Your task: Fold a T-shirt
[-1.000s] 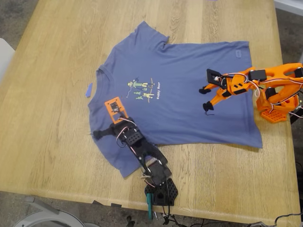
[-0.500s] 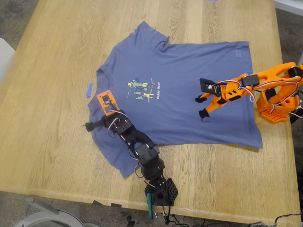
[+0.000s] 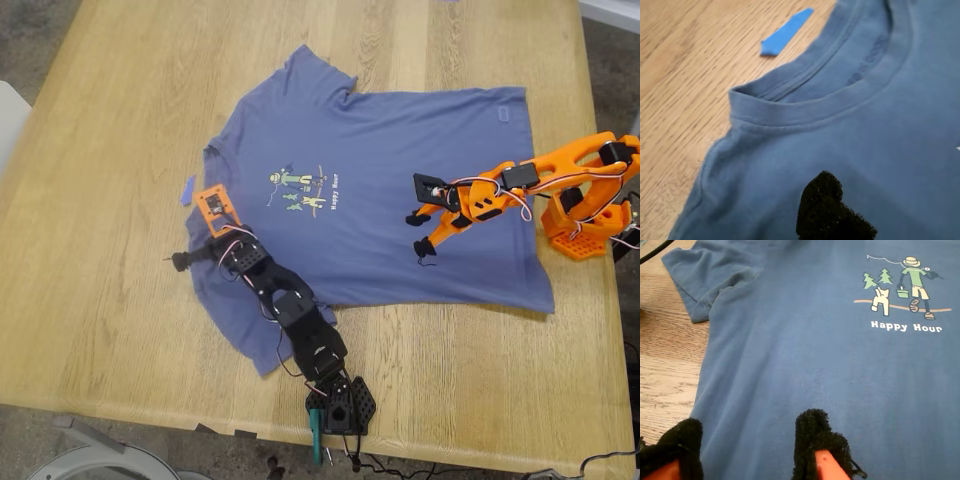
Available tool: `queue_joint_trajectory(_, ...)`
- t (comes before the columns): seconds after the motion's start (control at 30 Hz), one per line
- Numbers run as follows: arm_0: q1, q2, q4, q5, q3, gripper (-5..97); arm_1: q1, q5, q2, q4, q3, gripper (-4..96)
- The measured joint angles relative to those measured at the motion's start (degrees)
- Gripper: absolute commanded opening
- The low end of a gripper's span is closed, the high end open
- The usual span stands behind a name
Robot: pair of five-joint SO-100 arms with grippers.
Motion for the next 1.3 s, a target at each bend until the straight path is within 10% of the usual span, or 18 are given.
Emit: queue_joint_trajectory(1.3,1.5,-19.6,4.7,-0.2,-17.1,73,0.9,1.5,-0.1,0.0,1.6,28.8)
